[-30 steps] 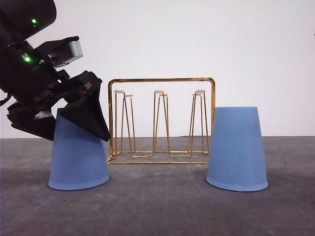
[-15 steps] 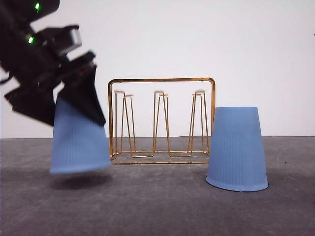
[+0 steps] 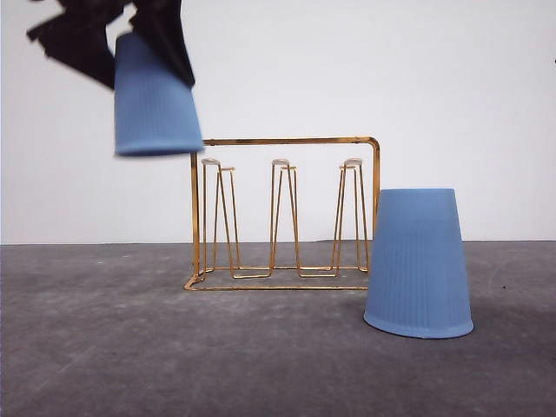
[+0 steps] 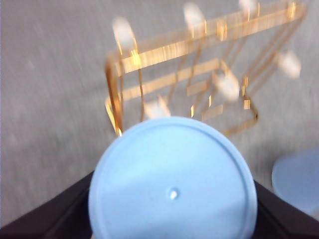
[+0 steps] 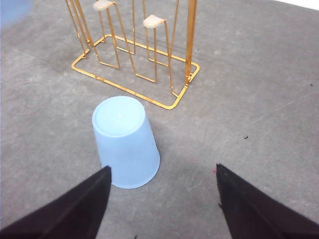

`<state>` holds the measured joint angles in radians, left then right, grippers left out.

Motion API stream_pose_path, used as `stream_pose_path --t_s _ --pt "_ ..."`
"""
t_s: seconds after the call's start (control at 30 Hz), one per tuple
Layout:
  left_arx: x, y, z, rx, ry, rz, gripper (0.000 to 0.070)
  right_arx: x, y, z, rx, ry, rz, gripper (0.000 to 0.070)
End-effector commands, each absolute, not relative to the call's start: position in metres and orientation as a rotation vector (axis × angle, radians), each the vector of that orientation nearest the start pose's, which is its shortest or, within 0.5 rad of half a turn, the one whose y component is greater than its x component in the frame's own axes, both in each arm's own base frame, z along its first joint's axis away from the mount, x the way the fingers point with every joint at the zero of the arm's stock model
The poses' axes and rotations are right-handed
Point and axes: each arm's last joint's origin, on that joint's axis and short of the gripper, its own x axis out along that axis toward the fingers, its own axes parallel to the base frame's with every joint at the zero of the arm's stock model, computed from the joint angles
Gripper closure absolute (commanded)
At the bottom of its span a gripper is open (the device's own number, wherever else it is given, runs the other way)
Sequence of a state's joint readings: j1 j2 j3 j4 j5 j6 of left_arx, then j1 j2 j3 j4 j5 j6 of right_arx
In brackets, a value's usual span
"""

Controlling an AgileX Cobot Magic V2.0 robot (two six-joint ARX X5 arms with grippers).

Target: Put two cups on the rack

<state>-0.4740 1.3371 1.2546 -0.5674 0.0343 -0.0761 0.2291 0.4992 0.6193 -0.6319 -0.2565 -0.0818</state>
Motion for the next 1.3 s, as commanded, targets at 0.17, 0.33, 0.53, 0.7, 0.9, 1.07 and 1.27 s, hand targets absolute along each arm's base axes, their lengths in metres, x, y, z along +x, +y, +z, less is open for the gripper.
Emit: stream_pose_path --t_s 0.17,0.33,0.53,0.7,0.9,1.07,1.27 --pt "0.265 -0.137 0.354 0.044 0.527 -0.442 0.0313 0.104 0.032 0.276 -0.078 0.478 0.499 0.0272" --pt "0.281 -0.145 0.345 0.039 0.509 -0.442 0.0313 0.104 0.032 0.276 -0.078 0.478 0.499 0.0272" --pt "0.304 -0.157 0.317 0.052 0.558 -0.437 0.0313 0.103 0.032 0.276 -0.078 0.479 0.5 0.0272" --pt "0.324 -0.167 0.286 0.07 0.623 -0.428 0.0311 0.103 0.032 0.275 -0.078 0.487 0.499 0.0272" --pt "0.338 -0.175 0.257 0.084 0.677 -0.423 0.0298 0.103 0.032 0.275 -0.078 0.485 0.5 0.0272" --pt "0.341 -0.177 0.249 0.081 0.704 -0.417 0.0032 0.103 0.033 0.275 -0.079 0.485 0.505 0.0272" --pt "0.331 -0.172 0.269 0.101 0.83 -0.427 0.0074 0.103 0.033 0.275 -0.079 0.486 0.506 0.0272"
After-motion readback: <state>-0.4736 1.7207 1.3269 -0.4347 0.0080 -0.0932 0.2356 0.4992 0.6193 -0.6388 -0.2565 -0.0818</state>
